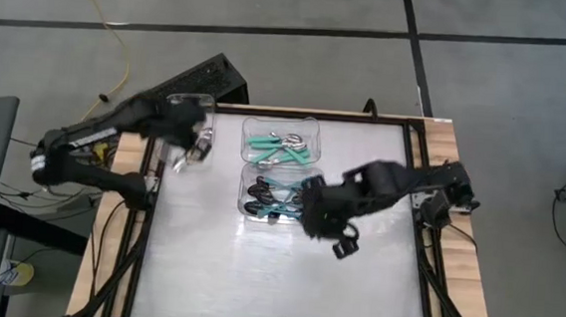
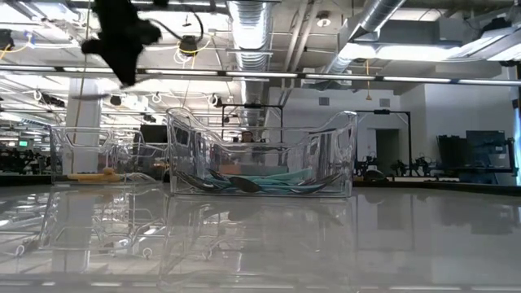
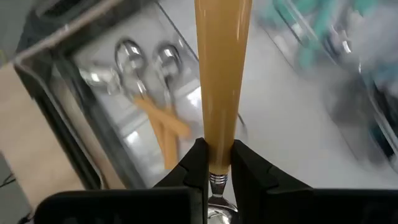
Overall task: Sort silverware by color (type)
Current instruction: Put the yellow spoon into the top left transparent bin, then return to Home Position
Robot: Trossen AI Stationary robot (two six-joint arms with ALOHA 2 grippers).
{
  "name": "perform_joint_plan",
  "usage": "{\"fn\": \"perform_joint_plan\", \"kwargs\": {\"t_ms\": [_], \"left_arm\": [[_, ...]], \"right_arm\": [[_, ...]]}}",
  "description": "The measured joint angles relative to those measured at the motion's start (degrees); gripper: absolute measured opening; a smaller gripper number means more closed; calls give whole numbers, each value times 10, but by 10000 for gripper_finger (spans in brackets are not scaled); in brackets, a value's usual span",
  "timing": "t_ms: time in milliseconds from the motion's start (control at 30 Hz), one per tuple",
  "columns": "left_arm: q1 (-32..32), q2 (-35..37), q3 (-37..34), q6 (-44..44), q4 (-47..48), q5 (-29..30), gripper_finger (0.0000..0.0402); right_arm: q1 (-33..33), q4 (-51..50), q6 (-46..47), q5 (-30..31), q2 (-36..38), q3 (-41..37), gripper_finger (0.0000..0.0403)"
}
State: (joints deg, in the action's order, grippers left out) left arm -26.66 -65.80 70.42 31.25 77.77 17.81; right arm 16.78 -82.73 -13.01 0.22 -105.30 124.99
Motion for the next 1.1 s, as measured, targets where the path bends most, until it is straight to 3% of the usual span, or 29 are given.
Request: {"fn": "perform_joint_plan", "kwargs": {"t_ms": [167,367,500,633,867,1100], "left_arm": [[-190,-55,-3,-138,-58,-47,26],[-286,-129,-4,-207,-91,-36,26],[-305,-165,-4,-218,-119,-38,26],[-308,-205,-4,-217,-109,-45,37],[-298,-237,-4,-211,-90,-29,112],[-296,-225,-4,-211,-84,-23,172]], "right_arm": [[-36,-2,-21,-1,35,0,97],[-70,-23,-41,-6,70,-1,97],[-97,11,-48,-32,123,-68,97],[-123,109,-46,-42,211,-214,97],[-155,289,-34,-47,360,-462,97],[-173,403,8,-54,455,-617,97]]}}
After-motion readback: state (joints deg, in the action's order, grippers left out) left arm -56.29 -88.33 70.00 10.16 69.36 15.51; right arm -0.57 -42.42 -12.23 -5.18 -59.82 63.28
